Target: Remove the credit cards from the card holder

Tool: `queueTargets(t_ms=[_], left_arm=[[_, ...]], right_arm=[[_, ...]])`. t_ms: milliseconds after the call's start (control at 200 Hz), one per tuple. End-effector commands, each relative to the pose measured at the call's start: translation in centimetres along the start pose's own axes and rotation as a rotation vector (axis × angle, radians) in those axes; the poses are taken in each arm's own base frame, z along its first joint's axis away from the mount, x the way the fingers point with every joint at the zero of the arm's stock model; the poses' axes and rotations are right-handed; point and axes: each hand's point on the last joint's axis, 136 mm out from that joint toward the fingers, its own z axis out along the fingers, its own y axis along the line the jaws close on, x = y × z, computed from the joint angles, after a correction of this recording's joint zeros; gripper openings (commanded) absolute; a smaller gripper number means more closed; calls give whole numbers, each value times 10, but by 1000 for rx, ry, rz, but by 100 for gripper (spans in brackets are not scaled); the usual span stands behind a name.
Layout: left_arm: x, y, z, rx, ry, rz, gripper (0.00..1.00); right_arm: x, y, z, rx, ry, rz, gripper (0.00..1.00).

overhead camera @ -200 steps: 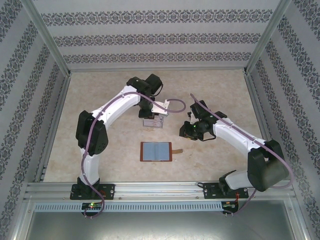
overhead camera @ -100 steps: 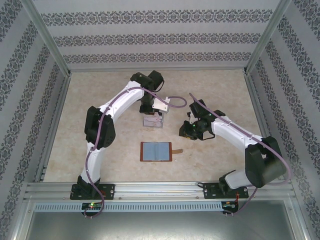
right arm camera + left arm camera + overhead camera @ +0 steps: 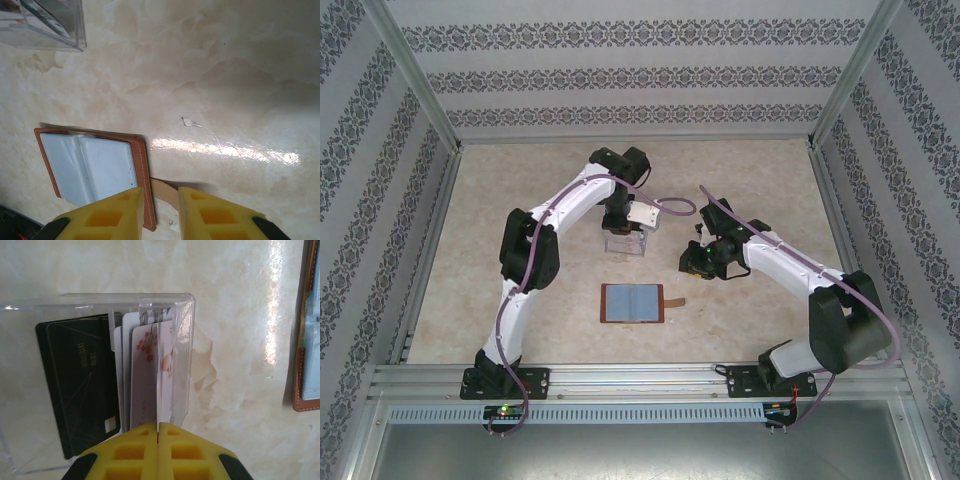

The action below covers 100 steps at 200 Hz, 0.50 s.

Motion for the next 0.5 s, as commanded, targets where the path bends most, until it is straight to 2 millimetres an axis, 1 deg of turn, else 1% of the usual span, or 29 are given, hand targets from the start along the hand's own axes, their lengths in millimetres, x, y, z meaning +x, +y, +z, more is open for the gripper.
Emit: queueTargets(t_ms=[0, 290, 395, 495], left_arm=[[6, -11, 4, 83, 6, 4, 0], [0, -19, 14, 161, -11, -16, 0], [3, -14, 19, 154, 19, -26, 7], [7, -8, 20, 124, 47, -33, 14]], right_arm=[[-6, 4, -1, -15, -4, -10, 26], [-6, 4, 4, -18, 6, -6, 26], [-7, 4, 4, -19, 8, -4, 26], [-8, 5, 4, -19, 6, -5, 26]])
